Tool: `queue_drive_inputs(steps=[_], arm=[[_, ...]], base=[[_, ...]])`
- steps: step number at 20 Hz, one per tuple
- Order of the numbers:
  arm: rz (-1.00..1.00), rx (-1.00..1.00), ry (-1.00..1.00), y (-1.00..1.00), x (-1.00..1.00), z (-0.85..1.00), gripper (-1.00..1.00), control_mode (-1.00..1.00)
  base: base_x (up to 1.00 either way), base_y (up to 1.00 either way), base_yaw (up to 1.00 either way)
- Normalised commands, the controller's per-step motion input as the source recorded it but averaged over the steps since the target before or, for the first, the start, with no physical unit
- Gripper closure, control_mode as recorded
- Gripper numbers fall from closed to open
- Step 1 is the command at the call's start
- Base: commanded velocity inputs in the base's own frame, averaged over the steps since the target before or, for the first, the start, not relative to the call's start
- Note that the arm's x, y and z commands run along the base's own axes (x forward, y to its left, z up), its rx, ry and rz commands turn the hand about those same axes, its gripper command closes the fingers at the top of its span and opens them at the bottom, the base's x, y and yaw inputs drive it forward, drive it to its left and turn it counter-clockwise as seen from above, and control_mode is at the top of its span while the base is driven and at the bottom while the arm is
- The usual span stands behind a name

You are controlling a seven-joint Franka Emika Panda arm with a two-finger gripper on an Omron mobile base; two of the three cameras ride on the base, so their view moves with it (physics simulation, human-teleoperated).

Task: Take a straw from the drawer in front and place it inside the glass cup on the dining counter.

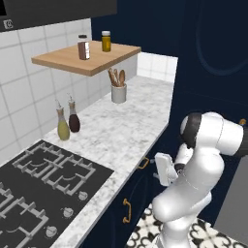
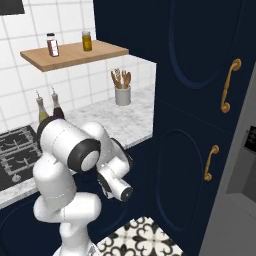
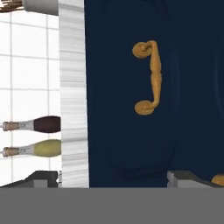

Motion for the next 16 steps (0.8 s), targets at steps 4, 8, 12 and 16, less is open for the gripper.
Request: queue_drive_inputs(steps=[4, 8, 12, 16], arm=[[0.03, 0.19, 0.00, -0.34, 0.25, -0.16, -1.00, -1.00], [0.00, 0.16, 0.01, -0.06, 0.49, -0.08, -1.00, -1.00], [0.00, 0.03, 0.01, 0.03, 0.55, -0.22, -1.00, -1.00], [0.00, 0.00, 0.00, 0.00, 0.47, -0.33, -1.00, -1.00]], base=[[0.00, 0.00, 0.00], [0.00, 0.00, 0.00], [0.00, 0.00, 0.00], [0.00, 0.00, 0.00]])
